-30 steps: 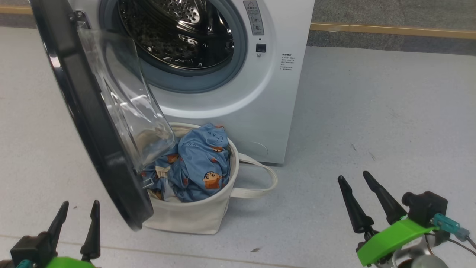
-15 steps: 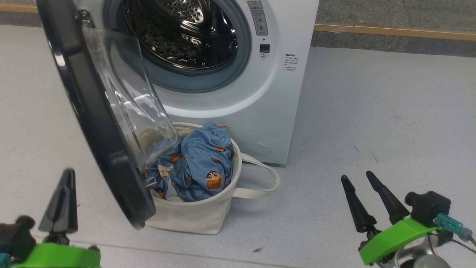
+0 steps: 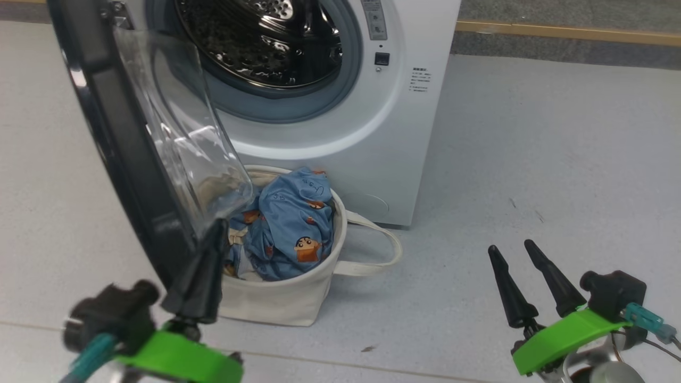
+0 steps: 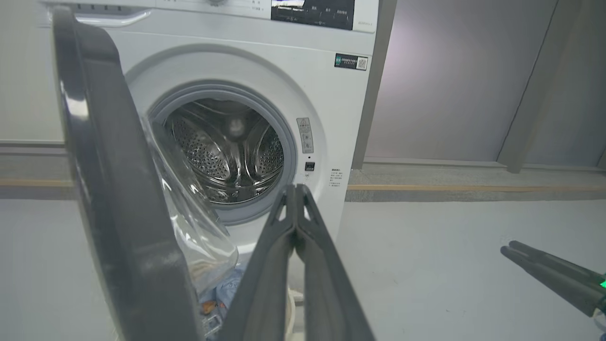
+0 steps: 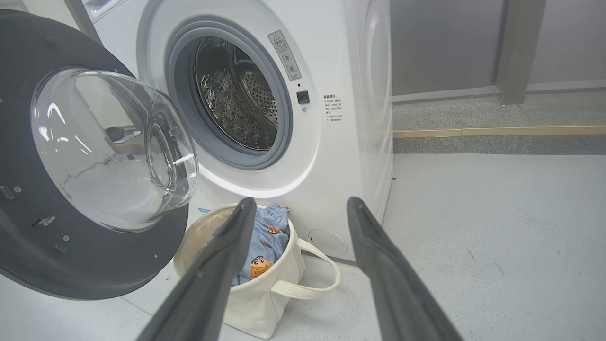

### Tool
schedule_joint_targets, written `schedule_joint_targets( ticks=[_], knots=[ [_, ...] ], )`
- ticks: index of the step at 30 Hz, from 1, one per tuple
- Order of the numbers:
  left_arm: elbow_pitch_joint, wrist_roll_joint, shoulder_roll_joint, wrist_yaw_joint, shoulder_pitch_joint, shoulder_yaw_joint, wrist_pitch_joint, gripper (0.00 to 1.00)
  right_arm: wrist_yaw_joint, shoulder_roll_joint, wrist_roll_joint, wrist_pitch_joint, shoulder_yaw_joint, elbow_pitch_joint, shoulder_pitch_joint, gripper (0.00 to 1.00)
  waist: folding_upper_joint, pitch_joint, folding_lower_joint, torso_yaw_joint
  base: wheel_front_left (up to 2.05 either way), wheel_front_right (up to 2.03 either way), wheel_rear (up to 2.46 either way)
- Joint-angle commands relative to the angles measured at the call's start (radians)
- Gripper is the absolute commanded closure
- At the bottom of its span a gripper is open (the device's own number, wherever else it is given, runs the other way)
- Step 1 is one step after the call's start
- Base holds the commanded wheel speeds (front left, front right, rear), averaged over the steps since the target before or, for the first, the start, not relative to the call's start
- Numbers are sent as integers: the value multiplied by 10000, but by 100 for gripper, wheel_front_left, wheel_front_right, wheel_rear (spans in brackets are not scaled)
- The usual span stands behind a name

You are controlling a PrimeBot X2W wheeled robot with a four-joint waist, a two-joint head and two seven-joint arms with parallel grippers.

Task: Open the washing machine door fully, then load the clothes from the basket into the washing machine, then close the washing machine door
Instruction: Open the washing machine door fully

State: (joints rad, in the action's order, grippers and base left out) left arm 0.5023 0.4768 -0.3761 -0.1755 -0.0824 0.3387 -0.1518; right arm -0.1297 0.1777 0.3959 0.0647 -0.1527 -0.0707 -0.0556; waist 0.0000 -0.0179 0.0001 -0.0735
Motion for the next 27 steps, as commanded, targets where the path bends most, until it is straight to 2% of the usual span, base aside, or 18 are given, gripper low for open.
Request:
schedule_joint_targets(
  ticks=[1,4,9,13,19,27],
  knots=[
    [-148,-209,92,-124,-670,-126,-205,100,-10,44,-69,148,-222,371,-376,0,0,-41,0,95,0,0,0],
    [-1012,-279,513,-308,-868,189,-246,100,-10,13,-92,179,-230,366,-474,0,0,-131,0,225,0,0,0],
    [-2404,-165,1000,-563,-1162,93,76,100,-10,-24,-136,216,-205,343,-553,0,0,-275,0,330,0,0,0],
    [-3425,-288,1029,-866,-1350,-251,401,100,-10,-46,-165,234,-266,328,-603,0,0,-380,0,336,0,0,0],
    [-4057,-63,1146,-1082,-1513,-744,804,100,-10,-24,-227,217,-312,414,-667,0,0,-517,0,10,0,0,0],
    [-4813,458,917,-971,-1685,-1610,1364,100,-10,-27,-285,122,-496,555,-796,0,0,-614,0,-628,0,0,0]
  ],
)
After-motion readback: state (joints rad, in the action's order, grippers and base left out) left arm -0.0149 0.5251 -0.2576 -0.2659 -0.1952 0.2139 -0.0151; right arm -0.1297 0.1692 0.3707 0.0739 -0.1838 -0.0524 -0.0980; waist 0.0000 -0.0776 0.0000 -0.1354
